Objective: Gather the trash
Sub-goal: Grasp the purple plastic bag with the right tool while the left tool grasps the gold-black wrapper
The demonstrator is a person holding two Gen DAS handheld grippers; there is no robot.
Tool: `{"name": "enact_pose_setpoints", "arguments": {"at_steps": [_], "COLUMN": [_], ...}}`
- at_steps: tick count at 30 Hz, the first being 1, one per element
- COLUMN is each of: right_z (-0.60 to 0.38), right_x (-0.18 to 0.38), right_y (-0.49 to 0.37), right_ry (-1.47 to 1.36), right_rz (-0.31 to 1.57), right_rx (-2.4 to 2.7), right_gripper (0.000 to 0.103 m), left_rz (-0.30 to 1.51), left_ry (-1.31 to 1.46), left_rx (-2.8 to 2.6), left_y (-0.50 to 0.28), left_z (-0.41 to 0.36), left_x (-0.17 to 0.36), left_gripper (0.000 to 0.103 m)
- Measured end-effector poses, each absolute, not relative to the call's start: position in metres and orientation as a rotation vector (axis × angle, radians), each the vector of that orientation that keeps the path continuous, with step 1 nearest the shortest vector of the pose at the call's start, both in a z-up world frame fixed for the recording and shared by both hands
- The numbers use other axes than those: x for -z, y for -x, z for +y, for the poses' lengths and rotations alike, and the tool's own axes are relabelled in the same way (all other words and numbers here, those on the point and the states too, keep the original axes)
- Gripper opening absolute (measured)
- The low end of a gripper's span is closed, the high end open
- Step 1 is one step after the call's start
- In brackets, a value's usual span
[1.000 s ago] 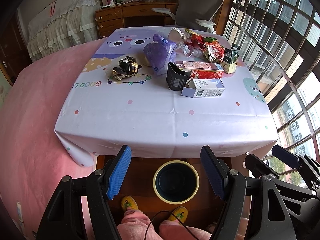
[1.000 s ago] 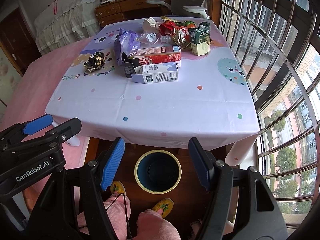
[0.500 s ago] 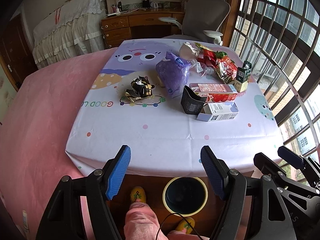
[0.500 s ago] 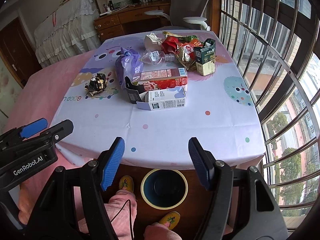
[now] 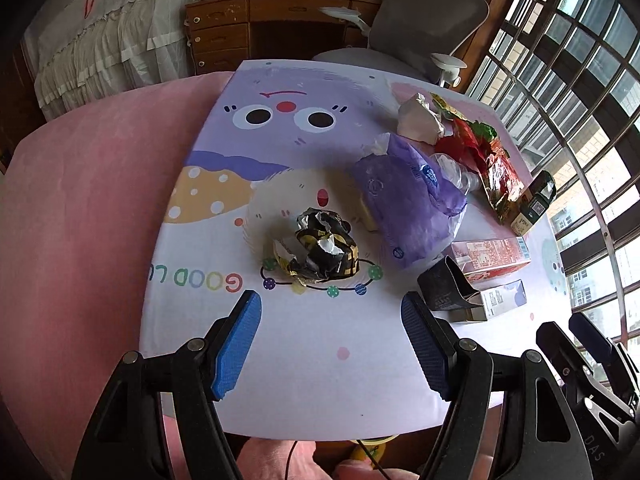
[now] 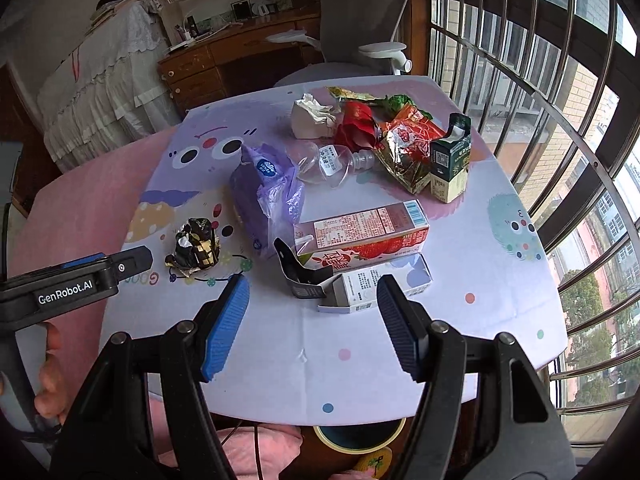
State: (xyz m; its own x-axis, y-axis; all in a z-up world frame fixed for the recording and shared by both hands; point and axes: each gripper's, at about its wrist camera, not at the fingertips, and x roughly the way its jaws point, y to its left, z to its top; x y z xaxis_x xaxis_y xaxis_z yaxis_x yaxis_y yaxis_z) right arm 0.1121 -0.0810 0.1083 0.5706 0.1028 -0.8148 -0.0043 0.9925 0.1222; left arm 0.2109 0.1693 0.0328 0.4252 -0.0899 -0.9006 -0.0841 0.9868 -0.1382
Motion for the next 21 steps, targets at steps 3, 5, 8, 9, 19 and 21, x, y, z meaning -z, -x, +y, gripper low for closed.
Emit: {"name": "enact_pose_setpoints", "arguments": {"at_steps": [3,5,8,9,19,21], "right_z": [-0.069,-0.063,-0.054,-0.051,-0.044,-0.046], "right_x": [-0.1,-0.095,-0.087,-0.086,-0.064,-0.058], "right_y": [-0.135,-0.149,-0.171,-0.177,-0.229,-0.236], "right_ry": [-0.138,-0.149,-0.167,-0.166,-0.192,-0.201], "right_rz": [0.983,0.995,1.014,1.018,1.083,1.099], "right_rx": [-0.04,-0.022,-0.008,-0.006,0.017,0.026], "right_gripper": [0.064,0.064,0.064,0.064,0.053,0.052], "left_rz": [1.195,1.242,1.309,1.329,1.416,1.429], "left_ry": [0.164,0.163,0.153,0.157,0.162,0.152], "left_rx": [0.048,0.077,0.08,0.08,0.159,0.177], "left_y": [-0.24,-0.256,-0.279,-0.286,-0.323,-0.328], "left_z": [0.181,0.184,0.191,0.194,0.191,0.187], "left_x": [-0.015,-0.001,0.021,0.028,0.07,0.077], "left_gripper": [0.074,0.074,0.074,0.074,0.074,0.074]}}
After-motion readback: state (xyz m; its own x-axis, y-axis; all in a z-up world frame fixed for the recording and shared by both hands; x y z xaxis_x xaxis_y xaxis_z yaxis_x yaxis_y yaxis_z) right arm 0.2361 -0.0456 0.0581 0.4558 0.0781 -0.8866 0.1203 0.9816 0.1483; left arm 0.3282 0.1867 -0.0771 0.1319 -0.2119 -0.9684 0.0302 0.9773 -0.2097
